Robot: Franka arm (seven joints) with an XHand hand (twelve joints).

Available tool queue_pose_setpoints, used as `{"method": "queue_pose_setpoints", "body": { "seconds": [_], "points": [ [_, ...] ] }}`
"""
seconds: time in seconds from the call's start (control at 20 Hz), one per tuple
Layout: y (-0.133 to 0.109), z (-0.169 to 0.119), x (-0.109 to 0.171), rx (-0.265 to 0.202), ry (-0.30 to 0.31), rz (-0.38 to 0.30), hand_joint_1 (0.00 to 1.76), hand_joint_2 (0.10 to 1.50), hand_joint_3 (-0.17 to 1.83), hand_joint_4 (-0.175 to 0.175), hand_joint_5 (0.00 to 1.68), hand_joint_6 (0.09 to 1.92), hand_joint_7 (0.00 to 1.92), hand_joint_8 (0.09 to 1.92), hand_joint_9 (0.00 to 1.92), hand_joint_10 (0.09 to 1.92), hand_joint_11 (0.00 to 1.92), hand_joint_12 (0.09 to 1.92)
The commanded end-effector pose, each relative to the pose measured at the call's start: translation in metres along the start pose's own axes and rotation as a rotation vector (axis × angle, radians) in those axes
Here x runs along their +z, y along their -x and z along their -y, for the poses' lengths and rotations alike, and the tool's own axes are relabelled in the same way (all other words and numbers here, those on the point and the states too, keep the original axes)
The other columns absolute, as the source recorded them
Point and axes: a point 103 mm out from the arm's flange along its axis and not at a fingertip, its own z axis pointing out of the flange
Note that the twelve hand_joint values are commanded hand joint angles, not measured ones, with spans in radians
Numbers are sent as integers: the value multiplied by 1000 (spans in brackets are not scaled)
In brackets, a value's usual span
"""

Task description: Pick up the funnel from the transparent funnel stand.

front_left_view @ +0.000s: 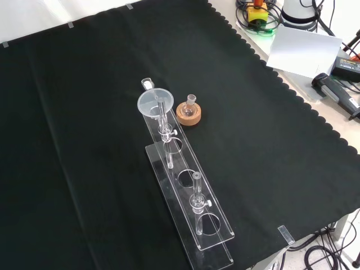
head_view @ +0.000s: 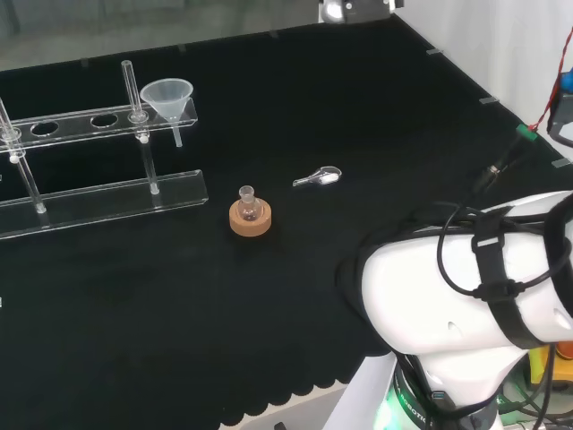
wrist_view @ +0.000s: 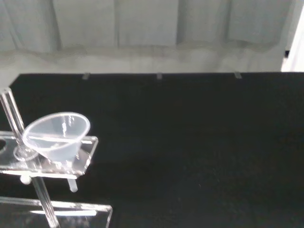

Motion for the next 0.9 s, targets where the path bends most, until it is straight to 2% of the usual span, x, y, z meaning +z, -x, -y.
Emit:
{"method": "queue_pose_setpoints", "body": {
  "seconds": [0.05,0.3,0.9],
  "points": [
    [-25,-24,23,-48,-10,-65,301,646,52,51,0,87,0,87,0,87,0,87],
    [-47,-43,42,-76,-64,-72,310,646,50,52,0,87,0,87,0,87,0,87],
    [-81,-78,81,-107,-132,-91,342,652,46,42,0,87,0,87,0,87,0,87]
  ]
}}
